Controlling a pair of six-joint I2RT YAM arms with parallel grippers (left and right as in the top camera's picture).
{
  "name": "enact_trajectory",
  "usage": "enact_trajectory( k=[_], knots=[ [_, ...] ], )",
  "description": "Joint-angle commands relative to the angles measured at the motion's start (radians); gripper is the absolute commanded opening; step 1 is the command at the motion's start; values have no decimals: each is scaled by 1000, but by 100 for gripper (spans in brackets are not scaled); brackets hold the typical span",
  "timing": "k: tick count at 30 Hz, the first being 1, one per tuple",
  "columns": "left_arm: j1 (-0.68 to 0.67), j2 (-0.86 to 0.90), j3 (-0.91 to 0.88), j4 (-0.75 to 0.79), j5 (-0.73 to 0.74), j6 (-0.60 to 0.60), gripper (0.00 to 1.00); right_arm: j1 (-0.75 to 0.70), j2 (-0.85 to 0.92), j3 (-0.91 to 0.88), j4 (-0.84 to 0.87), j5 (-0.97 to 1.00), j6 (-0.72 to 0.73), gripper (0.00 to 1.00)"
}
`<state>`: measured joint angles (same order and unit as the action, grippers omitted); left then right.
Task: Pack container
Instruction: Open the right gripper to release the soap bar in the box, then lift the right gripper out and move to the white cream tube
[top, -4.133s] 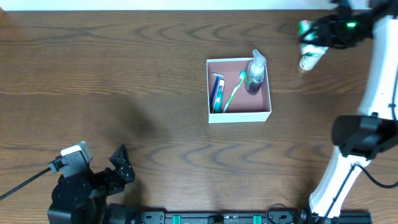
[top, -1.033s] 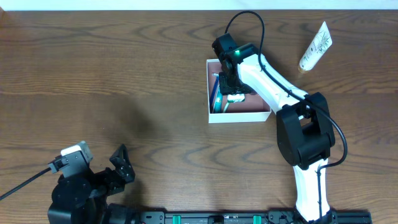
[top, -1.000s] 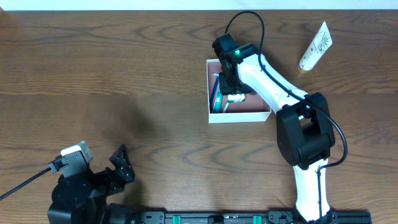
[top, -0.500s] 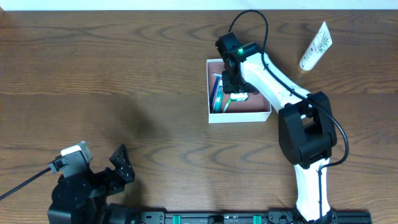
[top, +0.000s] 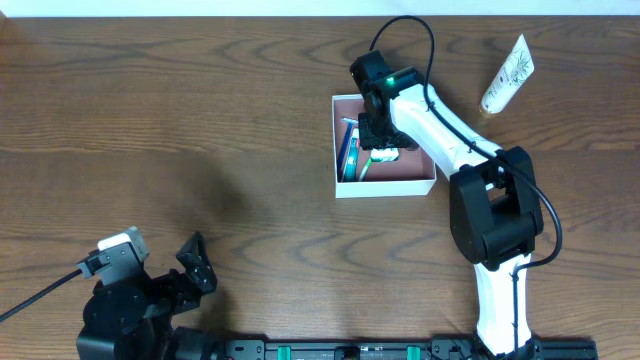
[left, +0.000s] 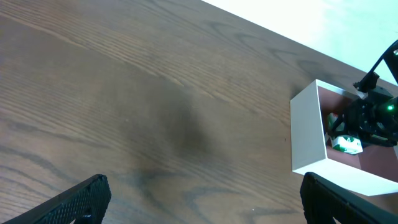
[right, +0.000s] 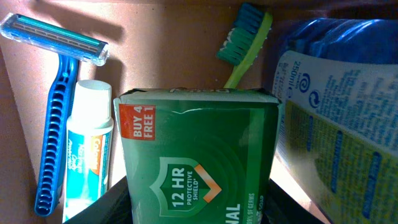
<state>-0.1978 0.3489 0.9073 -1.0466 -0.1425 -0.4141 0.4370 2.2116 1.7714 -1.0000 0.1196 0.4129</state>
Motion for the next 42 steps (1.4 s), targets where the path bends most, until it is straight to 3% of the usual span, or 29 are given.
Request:
enact_trajectory(
  k=[1,10,27,34,42],
  knots=[
    [4,-4,0,1,-16,10,98,-4,-14,-8,5,3,-10,51],
    [4,-4,0,1,-16,10,98,-4,-14,-8,13,4,-10,65],
    [4,-4,0,1,-16,10,98,-3,-14,66,-16,-34,-56,69],
    [4,-4,0,1,-16,10,98,10,-37,252,-95,-125,-144,71],
    [4,-4,0,1,-16,10,98,-14,-95,656,-309,-89,-222,72]
  ],
)
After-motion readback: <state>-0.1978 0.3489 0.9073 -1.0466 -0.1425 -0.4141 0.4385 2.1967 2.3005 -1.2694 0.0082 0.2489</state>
